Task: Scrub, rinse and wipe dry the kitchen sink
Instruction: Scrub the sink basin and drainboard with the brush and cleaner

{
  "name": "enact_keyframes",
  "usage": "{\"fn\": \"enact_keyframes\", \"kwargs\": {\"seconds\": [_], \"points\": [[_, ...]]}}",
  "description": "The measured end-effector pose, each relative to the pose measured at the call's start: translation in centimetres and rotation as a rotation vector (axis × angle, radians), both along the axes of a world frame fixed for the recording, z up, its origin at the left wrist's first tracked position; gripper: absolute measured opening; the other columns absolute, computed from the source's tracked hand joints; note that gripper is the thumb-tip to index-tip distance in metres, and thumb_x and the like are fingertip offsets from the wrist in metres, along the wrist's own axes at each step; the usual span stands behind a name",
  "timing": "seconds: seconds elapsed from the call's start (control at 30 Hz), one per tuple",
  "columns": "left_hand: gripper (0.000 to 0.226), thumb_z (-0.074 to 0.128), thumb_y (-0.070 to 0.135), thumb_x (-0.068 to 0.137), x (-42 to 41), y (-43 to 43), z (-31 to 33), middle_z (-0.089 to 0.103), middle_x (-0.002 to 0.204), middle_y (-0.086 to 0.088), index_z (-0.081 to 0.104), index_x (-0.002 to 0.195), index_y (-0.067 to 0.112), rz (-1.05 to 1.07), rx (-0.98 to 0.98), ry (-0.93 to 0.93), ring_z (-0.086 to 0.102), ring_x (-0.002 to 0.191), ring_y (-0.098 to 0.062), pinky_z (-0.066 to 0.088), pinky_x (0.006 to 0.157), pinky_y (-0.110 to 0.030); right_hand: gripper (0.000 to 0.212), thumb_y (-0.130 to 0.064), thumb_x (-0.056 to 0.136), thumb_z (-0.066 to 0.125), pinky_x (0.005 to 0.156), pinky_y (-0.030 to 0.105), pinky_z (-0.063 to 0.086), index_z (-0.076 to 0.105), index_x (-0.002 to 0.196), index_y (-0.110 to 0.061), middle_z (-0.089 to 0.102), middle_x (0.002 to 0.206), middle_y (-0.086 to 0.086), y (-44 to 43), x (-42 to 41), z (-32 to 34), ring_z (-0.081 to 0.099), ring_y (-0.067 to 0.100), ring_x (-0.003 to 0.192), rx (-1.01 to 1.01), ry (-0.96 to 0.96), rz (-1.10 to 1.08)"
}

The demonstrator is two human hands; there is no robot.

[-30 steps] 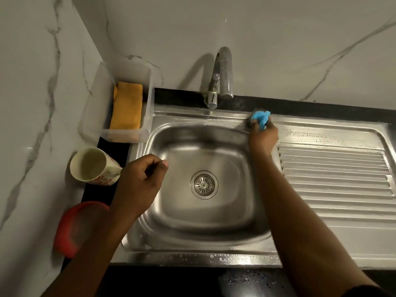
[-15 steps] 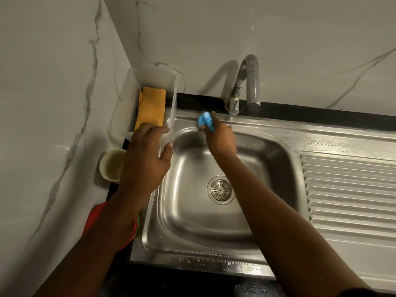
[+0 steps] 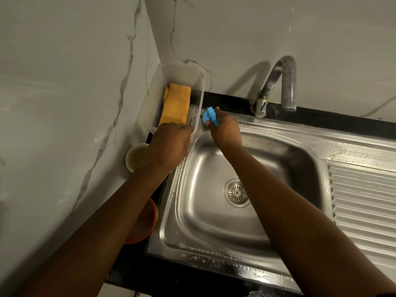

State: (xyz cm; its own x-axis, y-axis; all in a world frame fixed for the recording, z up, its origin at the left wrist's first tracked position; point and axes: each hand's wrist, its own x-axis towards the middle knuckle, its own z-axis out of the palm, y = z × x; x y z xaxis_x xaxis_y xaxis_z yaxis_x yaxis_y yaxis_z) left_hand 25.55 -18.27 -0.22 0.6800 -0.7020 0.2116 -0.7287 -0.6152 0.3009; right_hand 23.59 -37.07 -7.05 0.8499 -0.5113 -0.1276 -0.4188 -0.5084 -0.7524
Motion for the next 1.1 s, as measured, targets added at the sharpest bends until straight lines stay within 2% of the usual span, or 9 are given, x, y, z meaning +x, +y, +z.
{"fn": "enact_keyframes", "kwargs": {"seconds": [0.17,0.27,0.47,0.57,0.7,0.83,0.9,1.0,1.1], "points": [[0.010,0.071,0.000,0.075,-0.7,0.2,1.4,0.066,0.062,-0.008,0.070,0.074,0.010,0.005,0.040,-0.012,0.061,0.050,-0.034,0.055,0.046,-0.042,0.056,-0.038,0.101,0.065,0.100,0.042,0.056,0.049,0.152,-0.021,0.069,0.131,0.012,-3.0,-2.1,-0.1,0.068,0.027,0.116,-0.136,0.021,0.016],[0.016,0.075,-0.006,0.071,-1.0,0.4,2.9,0.063,0.058,-0.008,0.069,0.070,0.008,-0.015,0.025,-0.024,0.058,0.046,-0.030,0.053,0.045,-0.039,0.058,-0.037,0.103,0.063,0.097,0.042,0.057,0.046,0.155,-0.021,0.069,0.132,0.015,-3.1,-3.4,-0.5,0.068,0.031,0.115,-0.168,0.007,-0.069],[0.012,0.069,0.000,0.084,-1.0,1.4,5.3,0.064,0.064,-0.004,0.069,0.079,0.010,0.035,0.044,-0.010,0.058,0.055,-0.027,0.052,0.056,-0.039,0.059,-0.036,0.103,0.061,0.091,0.029,0.052,0.040,0.157,-0.023,0.066,0.132,0.008,0.2,0.1,0.0,0.061,0.013,0.107,-0.022,0.005,0.000],[0.009,0.071,-0.002,0.085,-1.0,1.8,5.5,0.064,0.064,-0.006,0.072,0.083,0.008,0.014,0.036,-0.012,0.058,0.053,-0.025,0.054,0.056,-0.041,0.061,-0.035,0.103,0.062,0.086,0.023,0.047,0.039,0.157,-0.023,0.064,0.135,0.006,2.0,1.7,0.3,0.061,0.011,0.108,0.083,-0.014,0.054],[0.011,0.069,0.003,0.090,-0.8,2.0,5.7,0.052,0.060,0.002,0.069,0.080,0.009,0.003,0.014,-0.012,0.051,0.052,-0.019,0.038,0.056,-0.031,0.060,-0.035,0.101,0.064,0.073,0.014,0.044,0.041,0.157,-0.026,0.062,0.135,0.001,2.8,0.1,-0.3,0.059,0.001,0.094,0.151,0.009,0.135],[0.013,0.064,0.011,0.094,-0.6,2.1,5.5,0.050,0.064,0.005,0.068,0.081,0.012,-0.002,0.009,-0.011,0.047,0.056,-0.015,0.036,0.059,-0.030,0.060,-0.039,0.100,0.066,0.099,0.034,0.057,0.045,0.154,-0.028,0.064,0.136,0.002,4.6,-5.1,-3.1,0.064,0.011,0.116,0.188,-0.020,0.291],[0.015,0.064,0.011,0.096,-0.4,2.2,5.3,0.047,0.064,0.007,0.067,0.081,0.013,0.011,0.010,-0.011,0.046,0.055,-0.014,0.034,0.059,-0.030,0.057,-0.041,0.100,0.066,0.101,0.038,0.057,0.047,0.152,-0.028,0.064,0.134,0.000,4.7,-6.3,-3.6,0.063,0.011,0.118,0.173,-0.012,0.309],[0.013,0.066,0.011,0.095,-0.4,2.3,5.2,0.045,0.065,0.009,0.068,0.082,0.013,0.009,0.009,-0.014,0.044,0.055,-0.014,0.033,0.061,-0.029,0.057,-0.037,0.100,0.066,0.102,0.034,0.054,0.047,0.153,-0.026,0.063,0.137,0.003,3.6,-4.3,-2.1,0.061,0.010,0.117,0.160,-0.008,0.261],[0.015,0.067,0.008,0.094,-0.4,2.2,5.0,0.044,0.064,0.009,0.067,0.079,0.012,0.007,-0.004,-0.016,0.044,0.054,-0.013,0.033,0.061,-0.028,0.057,-0.036,0.101,0.064,0.094,0.027,0.048,0.046,0.153,-0.024,0.063,0.138,0.004,2.0,-0.4,-0.1,0.059,0.011,0.115,0.114,-0.003,0.151]]}}
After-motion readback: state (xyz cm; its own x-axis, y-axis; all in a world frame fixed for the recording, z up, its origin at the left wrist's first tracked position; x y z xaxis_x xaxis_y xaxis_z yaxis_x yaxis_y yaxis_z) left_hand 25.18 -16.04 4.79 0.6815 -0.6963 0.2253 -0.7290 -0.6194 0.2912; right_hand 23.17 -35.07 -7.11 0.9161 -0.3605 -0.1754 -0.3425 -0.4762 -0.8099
